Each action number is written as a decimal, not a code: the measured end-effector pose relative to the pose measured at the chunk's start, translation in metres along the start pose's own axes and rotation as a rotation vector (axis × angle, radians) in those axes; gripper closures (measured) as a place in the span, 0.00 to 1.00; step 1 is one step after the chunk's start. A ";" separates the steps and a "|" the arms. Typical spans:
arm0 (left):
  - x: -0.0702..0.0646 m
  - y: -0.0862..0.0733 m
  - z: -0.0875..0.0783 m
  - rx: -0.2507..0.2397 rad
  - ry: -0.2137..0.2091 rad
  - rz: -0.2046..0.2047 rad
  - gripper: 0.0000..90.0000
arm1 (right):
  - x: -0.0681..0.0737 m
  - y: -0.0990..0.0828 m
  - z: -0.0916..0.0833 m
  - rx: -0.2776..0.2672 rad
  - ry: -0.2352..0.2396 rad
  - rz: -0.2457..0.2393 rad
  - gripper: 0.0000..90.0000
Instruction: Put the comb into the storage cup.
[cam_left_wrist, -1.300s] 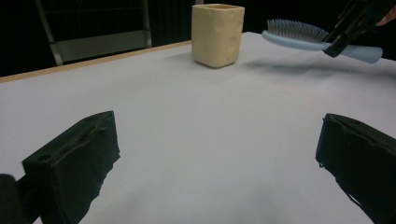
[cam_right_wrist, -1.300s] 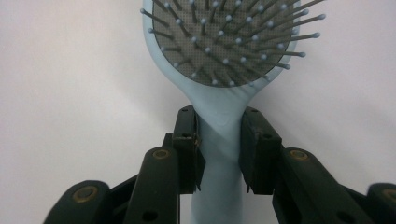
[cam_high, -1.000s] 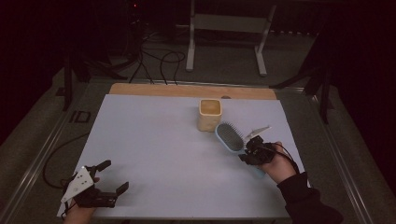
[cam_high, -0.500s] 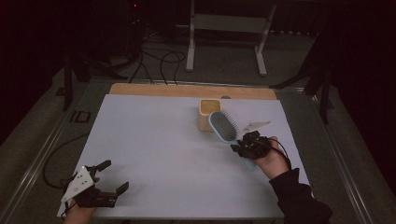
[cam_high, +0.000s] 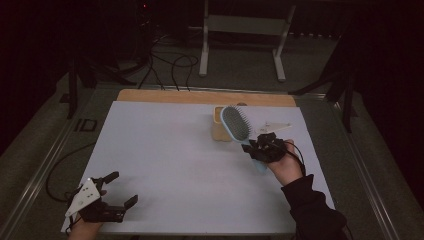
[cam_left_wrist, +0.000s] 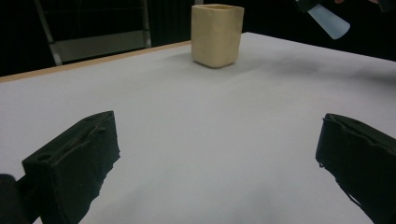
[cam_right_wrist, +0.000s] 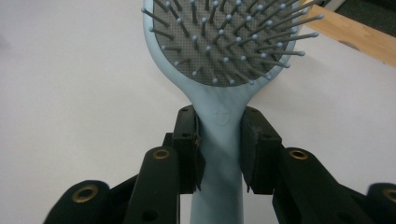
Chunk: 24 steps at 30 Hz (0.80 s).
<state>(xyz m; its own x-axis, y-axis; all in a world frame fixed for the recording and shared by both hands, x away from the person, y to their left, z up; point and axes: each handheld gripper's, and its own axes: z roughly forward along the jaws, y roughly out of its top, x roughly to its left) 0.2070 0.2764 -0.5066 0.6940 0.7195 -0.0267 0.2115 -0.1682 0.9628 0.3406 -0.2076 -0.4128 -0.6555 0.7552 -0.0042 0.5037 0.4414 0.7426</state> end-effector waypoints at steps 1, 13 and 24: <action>0.000 0.000 0.000 0.000 0.000 0.000 0.00 | -0.001 0.001 0.000 -0.012 0.003 0.006 0.78; 0.000 0.000 0.000 -0.002 -0.001 -0.005 0.00 | 0.001 0.017 0.007 -0.100 -0.003 0.007 0.78; 0.001 0.000 0.000 -0.003 -0.002 -0.005 0.00 | 0.001 0.035 0.012 -0.190 -0.008 0.025 0.78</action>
<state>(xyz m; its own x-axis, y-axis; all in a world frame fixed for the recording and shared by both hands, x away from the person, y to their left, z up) 0.2072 0.2769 -0.5069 0.6945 0.7188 -0.0319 0.2130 -0.1630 0.9633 0.3645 -0.1859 -0.3943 -0.6390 0.7691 0.0114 0.4040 0.3230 0.8558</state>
